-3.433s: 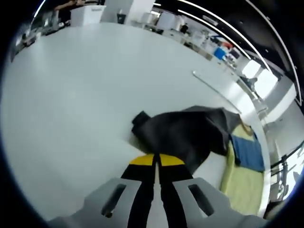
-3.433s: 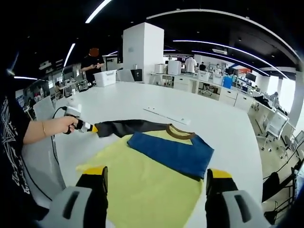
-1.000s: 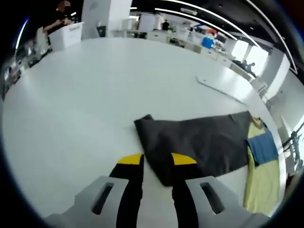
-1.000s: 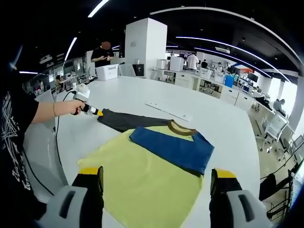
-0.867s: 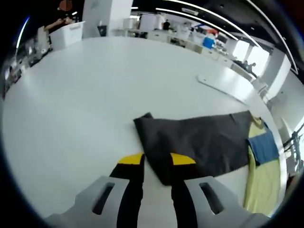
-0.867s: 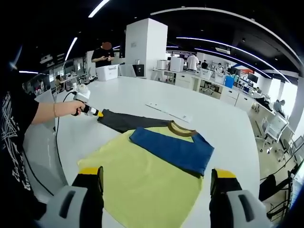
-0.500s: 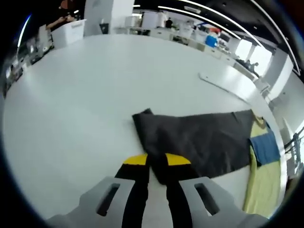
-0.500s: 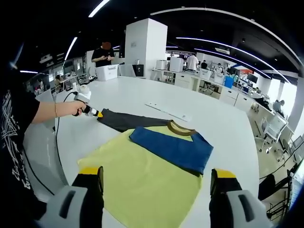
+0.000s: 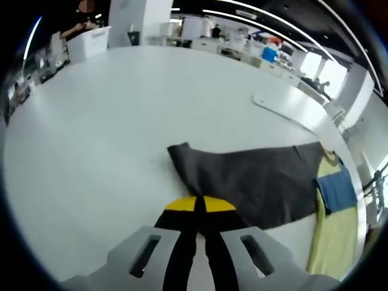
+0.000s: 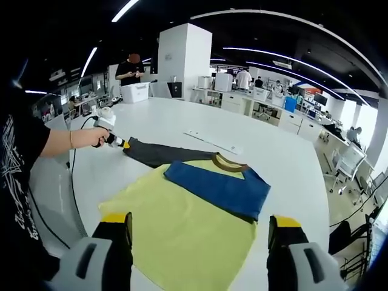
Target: Fold the garment on the visible template until the final outline fits inside the template.
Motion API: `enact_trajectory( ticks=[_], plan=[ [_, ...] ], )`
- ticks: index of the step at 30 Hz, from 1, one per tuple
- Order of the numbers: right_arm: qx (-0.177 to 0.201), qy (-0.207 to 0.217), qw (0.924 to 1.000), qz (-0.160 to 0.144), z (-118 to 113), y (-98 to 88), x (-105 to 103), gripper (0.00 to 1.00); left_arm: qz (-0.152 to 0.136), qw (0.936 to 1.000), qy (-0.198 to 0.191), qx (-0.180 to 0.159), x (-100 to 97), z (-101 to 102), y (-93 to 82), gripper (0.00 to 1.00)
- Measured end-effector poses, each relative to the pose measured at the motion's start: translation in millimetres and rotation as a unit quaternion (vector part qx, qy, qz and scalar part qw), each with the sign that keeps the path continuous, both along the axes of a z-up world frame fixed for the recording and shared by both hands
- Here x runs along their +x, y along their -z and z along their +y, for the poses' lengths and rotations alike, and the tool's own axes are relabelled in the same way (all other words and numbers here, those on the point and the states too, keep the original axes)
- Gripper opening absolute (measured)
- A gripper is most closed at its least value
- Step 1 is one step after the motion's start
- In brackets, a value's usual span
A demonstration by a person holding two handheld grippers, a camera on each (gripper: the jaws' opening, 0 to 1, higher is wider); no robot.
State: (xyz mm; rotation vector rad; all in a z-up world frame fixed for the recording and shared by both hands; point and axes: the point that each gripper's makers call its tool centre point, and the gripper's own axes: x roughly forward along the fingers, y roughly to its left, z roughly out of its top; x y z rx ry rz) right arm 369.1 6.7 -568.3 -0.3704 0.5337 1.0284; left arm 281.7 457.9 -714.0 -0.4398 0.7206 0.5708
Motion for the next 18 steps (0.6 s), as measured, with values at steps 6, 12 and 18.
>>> enact_trajectory(
  ticks=[6,12,18],
  plan=[
    [-0.003,-0.01,0.9999,0.001,1,1.9,-3,0.94,-0.02,0.9997,0.016,-0.001,7.5,-4,-8.5,0.0],
    [0.0,-0.014,0.9999,0.002,3,2.8,-5,0.96,-0.036,0.9988,0.033,0.003,17.3,-9,-20.1,0.0],
    [0.008,-0.023,0.9997,0.005,5,2.0,-10,0.96,-0.055,0.9968,0.058,0.003,32.2,-21,-33.0,0.0]
  ],
)
